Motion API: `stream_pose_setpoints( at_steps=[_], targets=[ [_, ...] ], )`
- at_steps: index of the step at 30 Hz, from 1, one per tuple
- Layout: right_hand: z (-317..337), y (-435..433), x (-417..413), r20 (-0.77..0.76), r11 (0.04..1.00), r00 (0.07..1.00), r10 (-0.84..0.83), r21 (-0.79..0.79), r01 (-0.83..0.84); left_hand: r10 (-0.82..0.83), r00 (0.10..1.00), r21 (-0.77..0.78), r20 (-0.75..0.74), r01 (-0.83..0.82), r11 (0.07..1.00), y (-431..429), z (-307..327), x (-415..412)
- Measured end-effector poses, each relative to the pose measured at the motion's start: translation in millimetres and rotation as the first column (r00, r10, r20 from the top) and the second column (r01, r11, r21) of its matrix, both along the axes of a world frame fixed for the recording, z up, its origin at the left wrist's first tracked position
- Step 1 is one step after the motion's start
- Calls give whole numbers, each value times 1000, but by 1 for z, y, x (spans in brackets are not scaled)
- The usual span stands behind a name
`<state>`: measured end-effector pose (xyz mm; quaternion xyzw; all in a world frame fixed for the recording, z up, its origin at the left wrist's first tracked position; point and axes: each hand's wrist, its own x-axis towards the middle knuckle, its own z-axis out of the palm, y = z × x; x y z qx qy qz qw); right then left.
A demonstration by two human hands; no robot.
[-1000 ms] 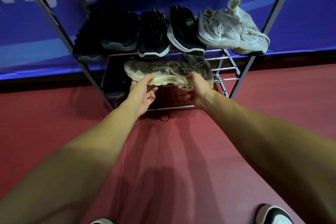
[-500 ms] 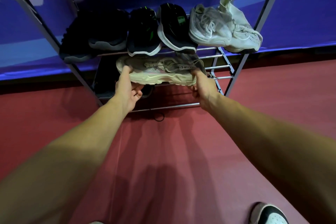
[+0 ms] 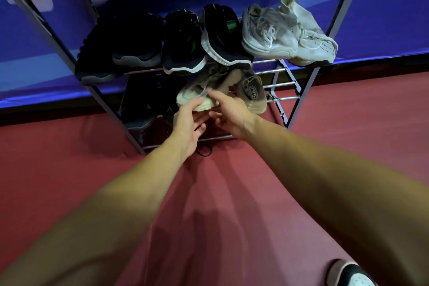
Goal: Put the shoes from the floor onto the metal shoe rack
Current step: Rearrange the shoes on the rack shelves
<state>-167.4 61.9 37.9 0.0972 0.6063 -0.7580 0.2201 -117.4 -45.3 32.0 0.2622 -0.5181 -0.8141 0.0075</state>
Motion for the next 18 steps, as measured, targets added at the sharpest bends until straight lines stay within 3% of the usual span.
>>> stream_pose_setpoints(
  at_steps=[3,7,14,16,18],
  targets=[
    [-2,1,-6,9,997,999,-45,58,44,-84,995,-70,50,87,994,-7,-9,7],
    [-2,7,-10,1,994,1000,12,104,-12,-10,993,-60,116,17,998,-18,-17,7],
    [-9,1,-16,-28,985,986,-165,42,166,5,994,-36,107,-1,999,5,-16,-1],
    [-12,4,-18,-46,980,990,-133,144,138,32,994,-65,105,-25,998,11,-18,-6],
    [-15,11,-18,-105,934,994,-9,354,46,34,994,-137,106,-19,990,12,-26,-9]
  ],
)
